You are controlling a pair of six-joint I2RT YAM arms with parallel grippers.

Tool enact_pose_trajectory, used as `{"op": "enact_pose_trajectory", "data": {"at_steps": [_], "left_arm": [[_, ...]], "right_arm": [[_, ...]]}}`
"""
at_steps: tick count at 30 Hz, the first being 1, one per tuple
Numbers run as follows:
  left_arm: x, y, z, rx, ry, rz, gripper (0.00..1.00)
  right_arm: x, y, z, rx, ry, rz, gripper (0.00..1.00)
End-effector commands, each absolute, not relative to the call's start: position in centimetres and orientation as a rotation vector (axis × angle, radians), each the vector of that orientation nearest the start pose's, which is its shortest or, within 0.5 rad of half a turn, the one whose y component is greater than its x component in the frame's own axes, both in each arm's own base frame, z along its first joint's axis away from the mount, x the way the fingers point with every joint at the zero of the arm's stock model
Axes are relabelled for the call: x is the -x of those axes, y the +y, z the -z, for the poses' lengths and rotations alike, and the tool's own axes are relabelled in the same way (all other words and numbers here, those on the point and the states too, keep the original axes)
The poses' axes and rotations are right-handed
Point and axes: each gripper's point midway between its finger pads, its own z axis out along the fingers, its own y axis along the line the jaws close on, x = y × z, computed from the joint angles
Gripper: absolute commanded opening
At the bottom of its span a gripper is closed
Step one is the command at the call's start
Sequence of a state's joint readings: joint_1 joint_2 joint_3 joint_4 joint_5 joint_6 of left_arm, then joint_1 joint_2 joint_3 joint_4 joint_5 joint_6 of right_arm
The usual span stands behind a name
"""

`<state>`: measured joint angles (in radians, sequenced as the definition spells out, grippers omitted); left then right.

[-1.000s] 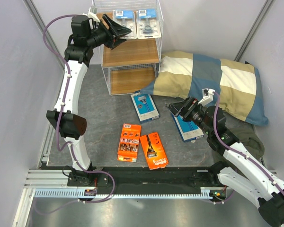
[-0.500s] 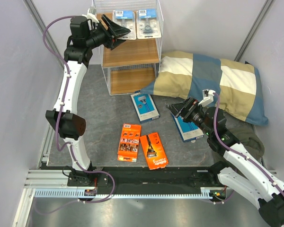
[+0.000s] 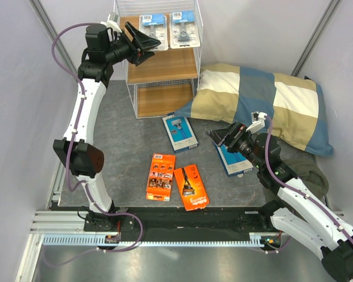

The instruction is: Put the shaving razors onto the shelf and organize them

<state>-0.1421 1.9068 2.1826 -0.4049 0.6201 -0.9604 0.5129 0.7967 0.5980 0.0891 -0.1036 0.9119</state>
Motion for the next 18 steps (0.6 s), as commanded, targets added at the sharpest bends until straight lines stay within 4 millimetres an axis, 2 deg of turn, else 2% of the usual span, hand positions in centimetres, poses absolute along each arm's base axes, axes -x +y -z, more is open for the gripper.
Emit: {"op": "enact_pose_trajectory", "data": {"at_steps": [1, 5, 6, 8, 9, 10, 12, 13, 18], "left_arm": [[-48.4, -19.5, -42.3, 0.226, 1.890, 1.270, 0.74], [-47.5, -19.4, -43.0, 0.183, 1.848, 1.259, 0.75], [-47.3, -19.3, -42.7, 0.184, 1.851, 1.256, 0.75], [-46.6, -19.2, -43.6, 0.151, 1.821, 1.246, 0.75], [-46.4, -19.2, -43.1, 0.152, 1.831, 1.244, 0.75], [-45.8, -19.1, -43.9, 0.133, 1.809, 1.242, 0.75], [-45.2, -19.0, -43.6, 0.124, 1.812, 1.234, 0.75], [-44.7, -18.9, -44.2, 0.113, 1.795, 1.228, 0.75], [-42.8, -18.5, -44.4, 0.064, 1.776, 1.189, 0.75]], "right_arm": [[-26.3, 20.4, -26.3, -0.281, 1.776, -1.130, 0.98], [-26.3, 20.4, -26.3, -0.281, 1.776, -1.132, 0.98], [-26.3, 20.4, -26.3, -0.280, 1.775, -1.134, 0.98], [-26.3, 20.4, -26.2, -0.280, 1.777, -1.134, 0.98], [-26.3, 20.4, -26.3, -0.280, 1.775, -1.134, 0.98], [-26.3, 20.4, -26.2, -0.280, 1.777, -1.134, 0.98], [-26.3, 20.4, -26.3, -0.278, 1.774, -1.136, 0.98], [-26.3, 20.4, -26.2, -0.279, 1.777, -1.135, 0.98], [-26.4, 20.5, -26.2, -0.276, 1.781, -1.135, 0.98]]}}
